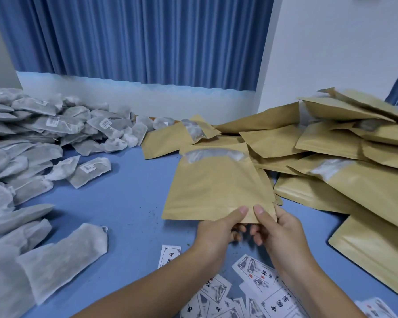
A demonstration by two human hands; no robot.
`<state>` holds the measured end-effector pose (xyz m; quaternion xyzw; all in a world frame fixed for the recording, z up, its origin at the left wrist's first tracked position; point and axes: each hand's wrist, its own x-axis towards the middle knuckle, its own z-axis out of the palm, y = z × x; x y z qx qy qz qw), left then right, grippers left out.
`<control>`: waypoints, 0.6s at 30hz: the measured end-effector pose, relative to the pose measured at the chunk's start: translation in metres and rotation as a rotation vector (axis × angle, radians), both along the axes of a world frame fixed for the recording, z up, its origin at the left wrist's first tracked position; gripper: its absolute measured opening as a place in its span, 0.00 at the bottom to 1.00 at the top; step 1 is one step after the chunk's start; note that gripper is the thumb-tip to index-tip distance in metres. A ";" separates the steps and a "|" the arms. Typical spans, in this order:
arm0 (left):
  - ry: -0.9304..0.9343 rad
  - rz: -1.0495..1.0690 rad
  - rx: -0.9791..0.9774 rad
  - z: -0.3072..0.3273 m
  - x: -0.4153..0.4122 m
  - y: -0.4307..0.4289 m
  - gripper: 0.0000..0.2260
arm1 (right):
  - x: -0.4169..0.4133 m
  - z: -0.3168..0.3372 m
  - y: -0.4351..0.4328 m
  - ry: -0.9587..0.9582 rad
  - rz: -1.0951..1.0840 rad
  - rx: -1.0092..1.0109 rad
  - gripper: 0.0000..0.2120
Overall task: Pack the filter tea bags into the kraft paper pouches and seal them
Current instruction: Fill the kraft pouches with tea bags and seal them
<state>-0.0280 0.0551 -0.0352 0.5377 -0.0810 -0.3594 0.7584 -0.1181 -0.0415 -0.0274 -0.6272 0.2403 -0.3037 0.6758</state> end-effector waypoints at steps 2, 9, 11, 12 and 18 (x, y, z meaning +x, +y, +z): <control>-0.013 -0.013 0.056 0.000 0.000 0.001 0.12 | -0.002 -0.001 0.001 -0.010 -0.012 -0.034 0.13; -0.043 -0.022 0.051 -0.006 -0.005 -0.001 0.16 | -0.004 -0.001 0.009 -0.127 -0.023 0.140 0.12; -0.039 0.006 -0.011 -0.005 -0.007 -0.001 0.13 | -0.004 -0.001 0.005 -0.125 -0.107 0.123 0.11; -0.042 0.033 -0.046 -0.004 -0.006 -0.001 0.12 | -0.005 -0.001 0.002 -0.140 -0.167 0.122 0.10; -0.123 0.019 -0.030 -0.003 -0.001 0.001 0.16 | -0.006 -0.001 0.000 -0.204 -0.152 0.345 0.04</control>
